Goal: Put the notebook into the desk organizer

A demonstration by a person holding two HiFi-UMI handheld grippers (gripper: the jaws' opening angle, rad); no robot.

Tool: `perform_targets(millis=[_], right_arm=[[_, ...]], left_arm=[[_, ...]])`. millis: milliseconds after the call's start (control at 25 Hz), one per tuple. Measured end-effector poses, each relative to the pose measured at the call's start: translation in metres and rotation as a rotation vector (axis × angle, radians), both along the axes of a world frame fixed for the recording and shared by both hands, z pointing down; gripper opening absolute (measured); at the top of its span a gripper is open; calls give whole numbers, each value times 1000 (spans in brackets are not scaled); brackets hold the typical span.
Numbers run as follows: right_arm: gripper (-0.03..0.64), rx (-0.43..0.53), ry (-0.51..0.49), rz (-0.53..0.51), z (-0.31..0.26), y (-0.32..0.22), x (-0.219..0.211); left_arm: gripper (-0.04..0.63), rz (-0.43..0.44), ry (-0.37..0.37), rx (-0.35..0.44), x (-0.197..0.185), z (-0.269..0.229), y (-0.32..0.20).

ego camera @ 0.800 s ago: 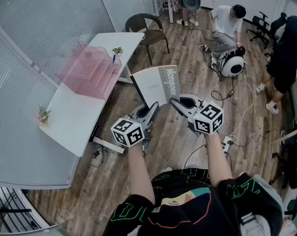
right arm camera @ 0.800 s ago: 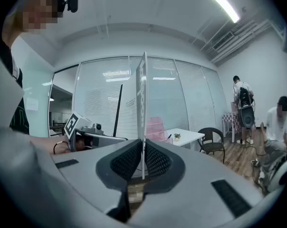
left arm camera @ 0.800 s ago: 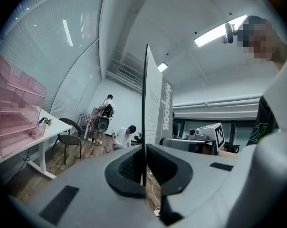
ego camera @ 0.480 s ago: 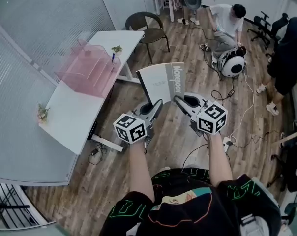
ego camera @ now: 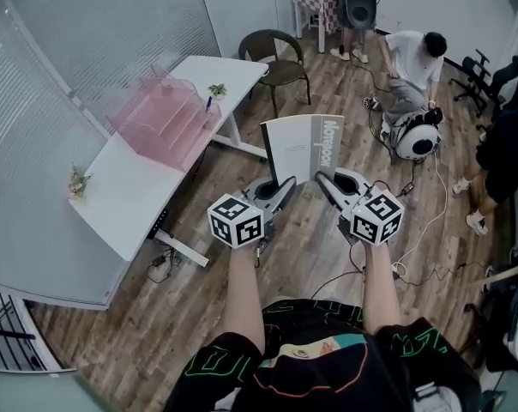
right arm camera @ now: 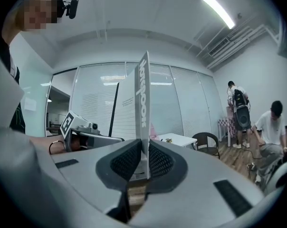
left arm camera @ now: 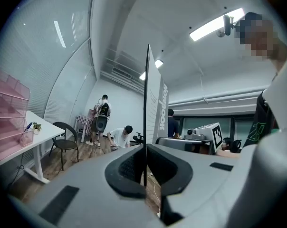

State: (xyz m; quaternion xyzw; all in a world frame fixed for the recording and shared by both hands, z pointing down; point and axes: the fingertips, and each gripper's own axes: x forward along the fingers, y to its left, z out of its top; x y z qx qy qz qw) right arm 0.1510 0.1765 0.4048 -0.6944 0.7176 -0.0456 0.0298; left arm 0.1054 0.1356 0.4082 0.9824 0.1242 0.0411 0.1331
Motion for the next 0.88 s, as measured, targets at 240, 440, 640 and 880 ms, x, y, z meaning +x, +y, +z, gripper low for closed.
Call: perform_targets(millis=[240,440,640,880], right_arm=[[21,-25,-31,-50,22,-20,-3],[21,-8,-47,-78,24,-48,13],[21,8,-28,-84,23,-101,37],[23,-22,-19,-115,16,-184,83]], left_arm=[[5,-64,-39,-26,-5,21,-17],[5,-82,-33,-13,8,22,-42],[5,-101,-14,-10,32,21,-96],[5,-124,6,-33,75,15,-175]])
